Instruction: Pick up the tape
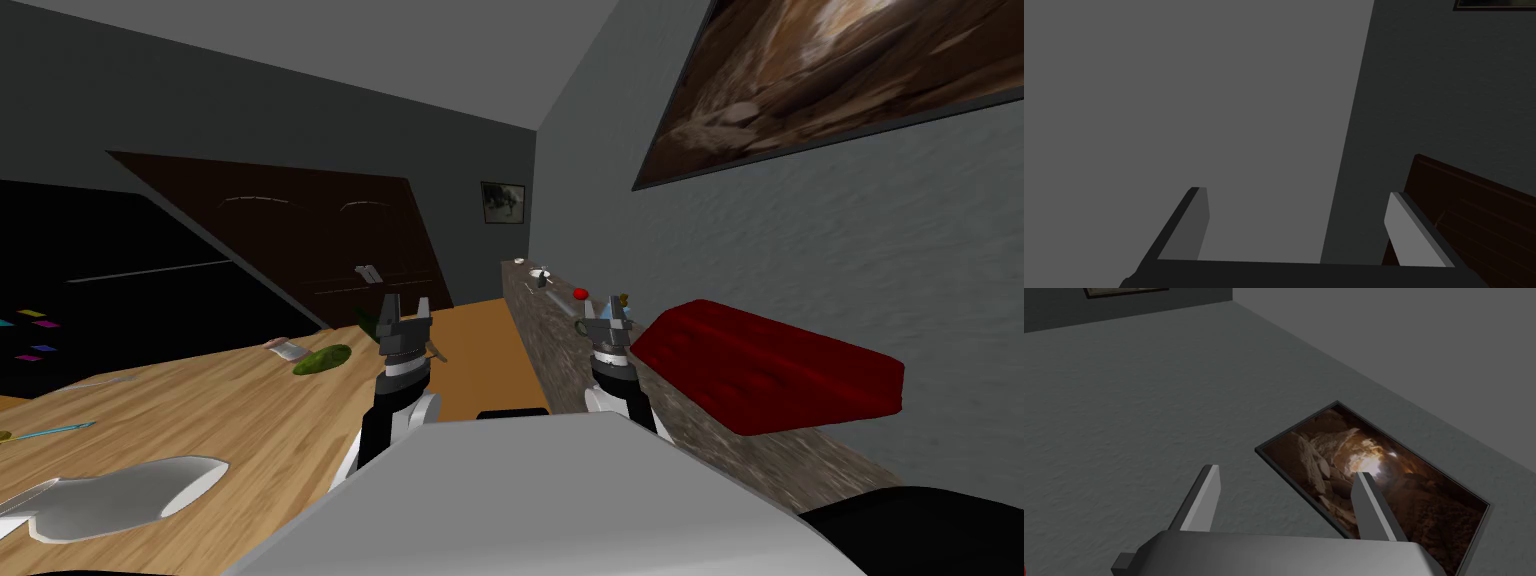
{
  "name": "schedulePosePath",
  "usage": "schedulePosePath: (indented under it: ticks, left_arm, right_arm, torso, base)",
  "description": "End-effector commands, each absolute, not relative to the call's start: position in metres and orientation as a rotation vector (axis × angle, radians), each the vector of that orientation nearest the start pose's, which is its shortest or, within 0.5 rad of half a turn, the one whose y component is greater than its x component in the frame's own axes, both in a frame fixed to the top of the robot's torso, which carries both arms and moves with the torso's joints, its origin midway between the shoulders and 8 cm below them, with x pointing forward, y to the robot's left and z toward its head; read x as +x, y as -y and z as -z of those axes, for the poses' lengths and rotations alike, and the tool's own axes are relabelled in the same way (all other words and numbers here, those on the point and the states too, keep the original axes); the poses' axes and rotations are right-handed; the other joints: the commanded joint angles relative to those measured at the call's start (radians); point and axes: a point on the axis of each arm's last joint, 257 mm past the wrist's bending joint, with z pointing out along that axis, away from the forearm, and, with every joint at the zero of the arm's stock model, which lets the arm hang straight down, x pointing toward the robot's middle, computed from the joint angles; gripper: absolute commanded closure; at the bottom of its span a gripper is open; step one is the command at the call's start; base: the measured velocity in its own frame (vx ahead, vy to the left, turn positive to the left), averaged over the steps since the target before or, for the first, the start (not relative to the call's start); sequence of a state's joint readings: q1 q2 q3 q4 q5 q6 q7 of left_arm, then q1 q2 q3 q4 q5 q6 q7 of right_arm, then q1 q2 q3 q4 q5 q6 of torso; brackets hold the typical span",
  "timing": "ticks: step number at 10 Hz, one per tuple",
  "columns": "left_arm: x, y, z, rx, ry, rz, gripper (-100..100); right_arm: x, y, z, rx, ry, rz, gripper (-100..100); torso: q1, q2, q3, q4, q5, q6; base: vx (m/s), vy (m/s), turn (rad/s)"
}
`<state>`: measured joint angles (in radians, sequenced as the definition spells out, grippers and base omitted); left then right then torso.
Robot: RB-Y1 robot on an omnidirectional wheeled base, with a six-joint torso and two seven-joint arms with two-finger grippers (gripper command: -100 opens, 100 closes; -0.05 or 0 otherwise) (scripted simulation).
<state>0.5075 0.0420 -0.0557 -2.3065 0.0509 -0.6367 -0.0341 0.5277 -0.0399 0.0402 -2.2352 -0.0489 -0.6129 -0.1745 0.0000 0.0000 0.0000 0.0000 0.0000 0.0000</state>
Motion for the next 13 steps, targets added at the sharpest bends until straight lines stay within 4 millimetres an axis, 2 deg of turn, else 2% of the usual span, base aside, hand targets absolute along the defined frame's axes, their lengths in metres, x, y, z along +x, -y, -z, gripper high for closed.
schedulePosePath:
  ticks: [1,5,9,10,12,13]
  left_arm:
    - [0.315,-0.260,-0.056,-0.534,-0.511,1.390,0]
    - [0.315,-0.260,-0.056,-0.534,-0.511,1.390,0]
    - [0.315,-0.260,-0.056,-0.534,-0.511,1.390,0]
    - [0.315,-0.260,-0.056,-0.534,-0.511,1.390,0]
    - [0.315,-0.260,-0.056,-0.534,-0.511,1.390,0]
    - [0.315,-0.260,-0.056,-0.534,-0.511,1.390,0]
  right_arm:
    - [0.337,0.270,-0.006,0.696,-0.599,-1.511,-100]
    - [0.349,0.273,0.031,0.699,-0.782,-1.420,-100]
    - [0.358,0.285,0.087,0.703,-1.024,-1.275,-100]
    - [0.358,0.284,0.087,0.692,-1.037,-1.273,-100]
    - [0.359,0.296,0.121,0.691,-1.167,-1.185,-100]
    - [0.359,0.296,0.121,0.679,-1.180,-1.184,-100]
  torso:
    - [0.000,0.000,0.000,0.000,0.000,0.000]
    - [0.000,0.001,0.001,0.000,0.000,0.000]
    - [0.000,0.001,0.000,0.000,0.000,0.000]
    - [0.000,0.001,0.000,0.000,0.000,0.000]
    - [0.000,0.000,0.000,0.000,0.000,0.000]
    - [0.000,0.000,0.000,0.000,0.000,0.000]
  base:
    - [-0.006,0.004,0.028]
    - [-0.012,0.002,0.037]
    - [-0.011,0.006,0.049]
    - [-0.004,0.006,0.017]
    - [-0.001,0.010,0.050]
    - [0.001,0.009,0.018]
